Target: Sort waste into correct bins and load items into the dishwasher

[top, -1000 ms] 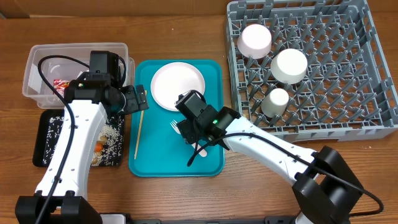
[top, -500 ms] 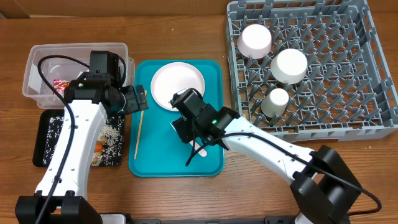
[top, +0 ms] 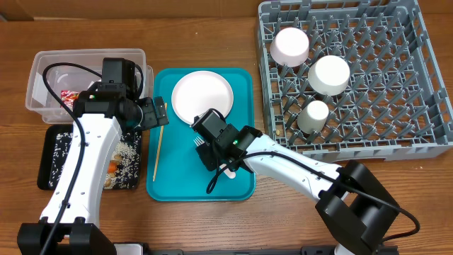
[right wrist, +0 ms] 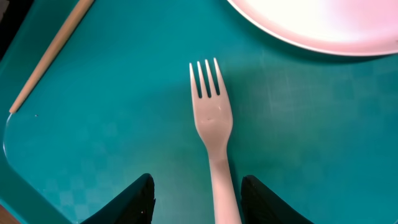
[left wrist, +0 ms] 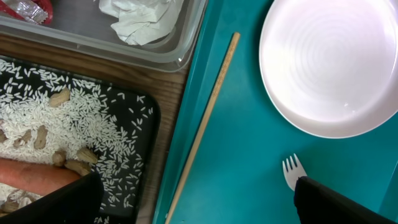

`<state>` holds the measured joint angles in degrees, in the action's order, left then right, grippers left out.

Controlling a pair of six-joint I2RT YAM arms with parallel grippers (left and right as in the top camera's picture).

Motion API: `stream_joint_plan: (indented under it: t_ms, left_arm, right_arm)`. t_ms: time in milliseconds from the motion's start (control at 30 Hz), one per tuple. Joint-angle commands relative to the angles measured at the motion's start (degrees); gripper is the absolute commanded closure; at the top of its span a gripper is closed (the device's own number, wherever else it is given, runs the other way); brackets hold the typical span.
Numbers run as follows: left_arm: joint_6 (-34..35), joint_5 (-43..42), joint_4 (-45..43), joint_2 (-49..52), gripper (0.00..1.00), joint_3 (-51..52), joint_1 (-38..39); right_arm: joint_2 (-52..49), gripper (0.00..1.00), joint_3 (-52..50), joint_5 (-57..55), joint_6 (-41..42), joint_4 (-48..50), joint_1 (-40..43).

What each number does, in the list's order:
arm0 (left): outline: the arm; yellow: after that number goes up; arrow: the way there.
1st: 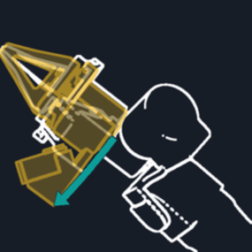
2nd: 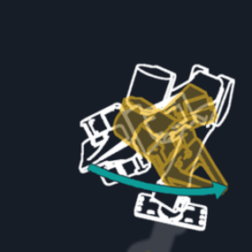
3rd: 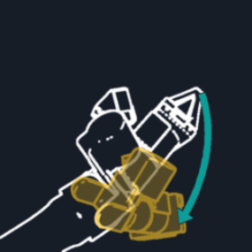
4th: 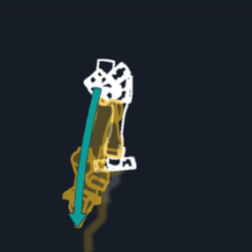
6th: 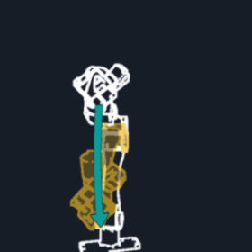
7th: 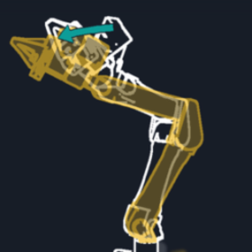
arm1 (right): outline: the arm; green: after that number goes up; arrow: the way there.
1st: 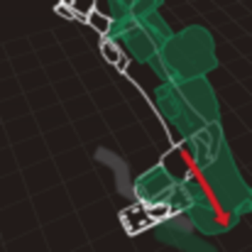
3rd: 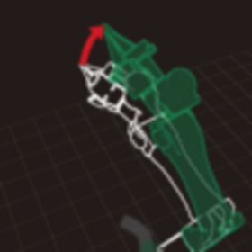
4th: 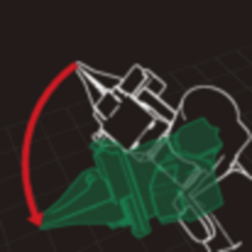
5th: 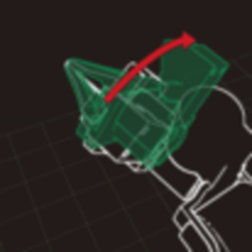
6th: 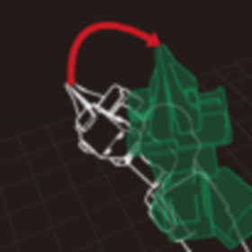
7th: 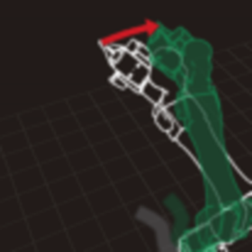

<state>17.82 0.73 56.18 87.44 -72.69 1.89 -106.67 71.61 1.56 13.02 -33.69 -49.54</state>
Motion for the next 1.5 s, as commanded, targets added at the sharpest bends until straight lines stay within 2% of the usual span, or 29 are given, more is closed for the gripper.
stream_joint_plan:
  t_ms: [0,567,667,800,1000,1200,1333,1467]
  left_arm:
    - [0.57,0.76,0.00,0.33,0.00,0.04,0.28]
    - [0.61,0.66,-0.04,0.33,0.00,0.33,0.28]
    - [0.61,-2.54,-0.28,0.33,0.00,0.33,0.28]
    - [0.59,-7.69,-2.67,0.33,0.00,0.33,0.39]
    - [4.20,-8.24,-7.41,2.75,0.02,0.33,0.55]
    - [5.14,-17.03,-11.23,10.23,0.09,0.33,2.47]
    - [5.42,-17.00,-14.16,15.45,0.19,0.33,4.72]
    - [9.11,-16.68,-16.31,18.97,0.22,0.33,6.51]
  right_arm:
    - [-0.09,0.52,-0.26,0.55,0.74,-0.46,0.00]
    - [-0.09,0.52,-0.24,0.57,0.74,0.42,0.07]
    - [-0.02,0.51,0.31,0.72,0.72,-0.09,0.48]
    - [1.11,0.52,5.60,1.38,0.76,-6.60,2.80]
    - [5.90,0.48,14.21,4.55,0.52,-15.08,6.62]
    - [11.45,0.41,14.93,1.81,0.09,-21.09,8.81]
    - [12.07,0.39,14.91,-4.48,0.11,-26.99,8.85]
    - [12.04,0.38,13.94,-5.92,0.11,-29.92,8.85]
